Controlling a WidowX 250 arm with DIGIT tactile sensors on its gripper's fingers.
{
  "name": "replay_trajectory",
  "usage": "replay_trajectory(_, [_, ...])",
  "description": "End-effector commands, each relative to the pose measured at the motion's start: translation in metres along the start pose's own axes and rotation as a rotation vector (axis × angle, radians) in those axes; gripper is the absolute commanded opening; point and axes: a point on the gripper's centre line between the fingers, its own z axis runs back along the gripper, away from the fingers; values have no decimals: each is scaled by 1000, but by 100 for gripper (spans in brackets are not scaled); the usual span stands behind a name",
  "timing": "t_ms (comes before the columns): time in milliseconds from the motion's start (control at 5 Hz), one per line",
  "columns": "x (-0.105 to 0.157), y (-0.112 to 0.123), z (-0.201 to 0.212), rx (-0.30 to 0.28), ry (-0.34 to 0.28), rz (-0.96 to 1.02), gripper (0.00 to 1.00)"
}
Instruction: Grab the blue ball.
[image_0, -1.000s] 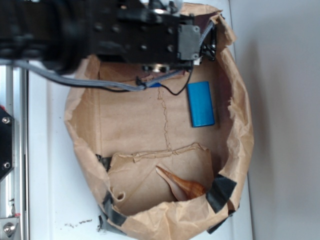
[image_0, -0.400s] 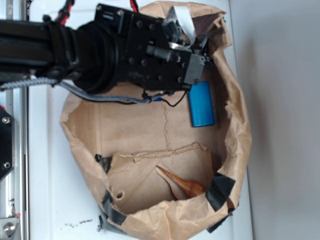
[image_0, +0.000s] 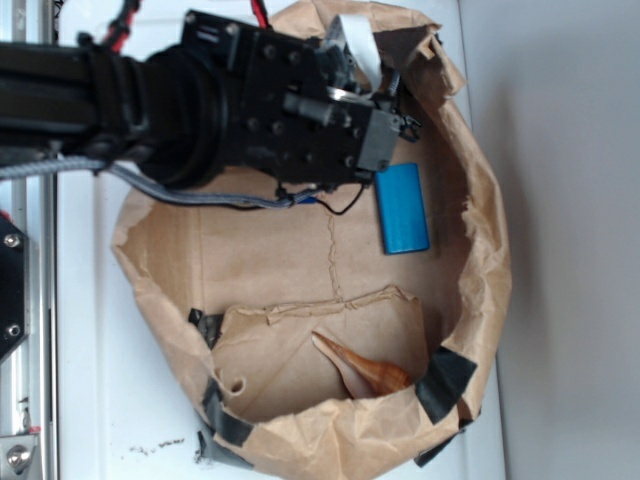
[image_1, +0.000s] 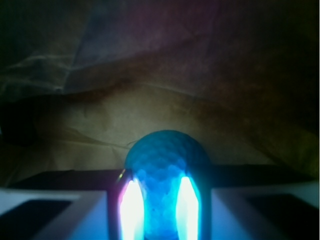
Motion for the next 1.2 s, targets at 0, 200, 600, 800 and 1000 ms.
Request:
replay_trajectory(0, [10, 6, 48, -197, 49, -111, 0])
replay_trajectory(200, [11, 14, 85, -353, 162, -306, 0])
replay_trajectory(600, [13, 31, 120, -555, 268, -753, 0])
replay_trajectory(800, [15, 31, 121, -580, 336, -901, 0])
replay_trajectory(1000, [13, 29, 118, -516, 253, -894, 0])
